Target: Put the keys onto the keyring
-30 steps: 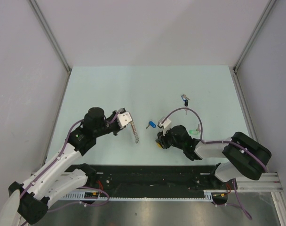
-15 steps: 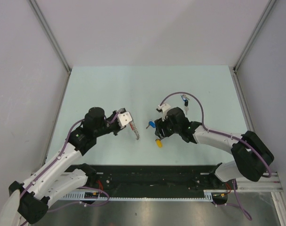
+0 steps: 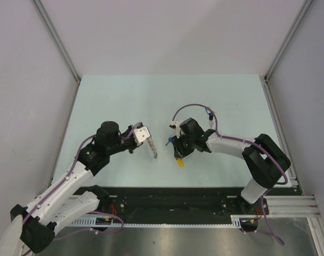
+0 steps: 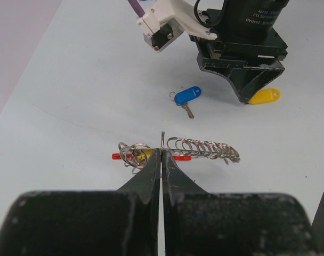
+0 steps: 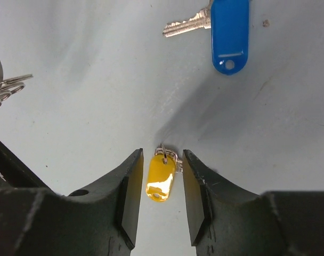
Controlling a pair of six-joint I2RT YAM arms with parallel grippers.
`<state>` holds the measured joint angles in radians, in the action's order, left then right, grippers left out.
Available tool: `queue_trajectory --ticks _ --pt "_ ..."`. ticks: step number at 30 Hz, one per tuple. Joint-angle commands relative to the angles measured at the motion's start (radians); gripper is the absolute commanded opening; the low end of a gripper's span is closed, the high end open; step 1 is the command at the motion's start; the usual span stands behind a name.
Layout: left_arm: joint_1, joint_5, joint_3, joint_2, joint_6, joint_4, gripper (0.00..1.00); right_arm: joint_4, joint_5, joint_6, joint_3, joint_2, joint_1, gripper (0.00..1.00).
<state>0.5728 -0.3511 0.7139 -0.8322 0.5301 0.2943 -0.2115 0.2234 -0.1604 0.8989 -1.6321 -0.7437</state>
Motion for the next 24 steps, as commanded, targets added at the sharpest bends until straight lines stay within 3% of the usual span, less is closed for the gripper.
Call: queue_trajectory --ticks 1,24 --pt "-0.007 -0.022 0.004 0.001 -0.007 -0.053 0.0 -0.028 0.05 0.002 0.063 -0.037 0.006 0.38" --pt "-0.008 -0.032 0.002 -0.008 -0.007 -0.049 0.01 -0.049 0.062 0.01 0.084 -0.065 0.014 0.14"
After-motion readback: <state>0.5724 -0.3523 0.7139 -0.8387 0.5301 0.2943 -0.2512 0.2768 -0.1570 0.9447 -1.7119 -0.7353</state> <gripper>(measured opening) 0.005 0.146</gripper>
